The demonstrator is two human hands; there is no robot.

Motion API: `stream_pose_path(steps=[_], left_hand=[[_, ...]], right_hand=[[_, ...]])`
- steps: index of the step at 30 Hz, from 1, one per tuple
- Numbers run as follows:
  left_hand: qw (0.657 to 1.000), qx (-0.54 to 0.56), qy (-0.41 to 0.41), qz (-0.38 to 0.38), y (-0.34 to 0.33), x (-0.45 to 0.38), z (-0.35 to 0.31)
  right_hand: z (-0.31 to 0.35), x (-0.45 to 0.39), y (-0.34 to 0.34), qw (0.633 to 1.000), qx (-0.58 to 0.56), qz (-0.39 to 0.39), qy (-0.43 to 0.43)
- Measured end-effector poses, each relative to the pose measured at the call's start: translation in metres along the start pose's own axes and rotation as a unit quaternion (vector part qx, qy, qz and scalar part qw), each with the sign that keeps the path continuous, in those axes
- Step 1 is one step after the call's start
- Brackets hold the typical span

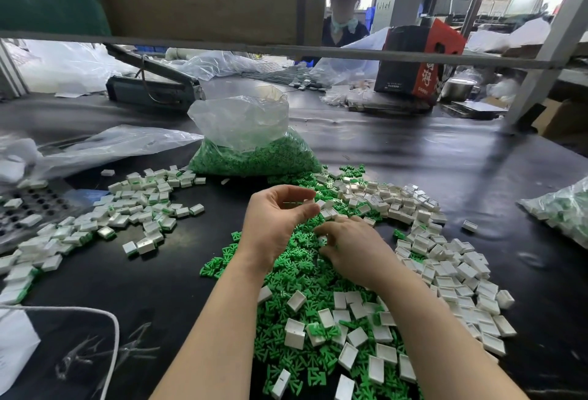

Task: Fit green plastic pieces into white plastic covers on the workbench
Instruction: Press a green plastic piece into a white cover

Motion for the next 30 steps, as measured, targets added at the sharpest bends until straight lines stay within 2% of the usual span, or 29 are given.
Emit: stream_pose_path(steps=[8, 14, 19, 30], left_hand=[[0.996, 0.083, 0.032, -0.009, 0.002, 0.001, -0.001], [0.997, 0.068, 0.042, -0.010, 0.003, 0.000, 0.000], [0.990, 0.114, 0.076, -0.036, 0.004, 0.000, 0.006], [0.985, 0.138, 0.095, -0.051, 0.007, -0.001, 0.013]], right_hand=[[0.000, 0.001, 0.002, 1.000, -0.019, -0.001, -0.005], [0.000, 0.002, 0.003, 0.999, -0.027, 0.018, -0.019], [-0.003, 0.002, 0.005, 0.999, -0.020, 0.023, -0.028], [0.000, 0.003, 0.008, 0.998, -0.031, 0.035, -0.051]])
Point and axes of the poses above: each hand's wrist, its own x-axis away from the middle knuckle, its own y-axis out of the back of the hand, z = x × y, the point moved 3 cm from there along -x, towards the middle knuckle, and after that the axes turned 14 degrees about -y, right-handed, at the moved point
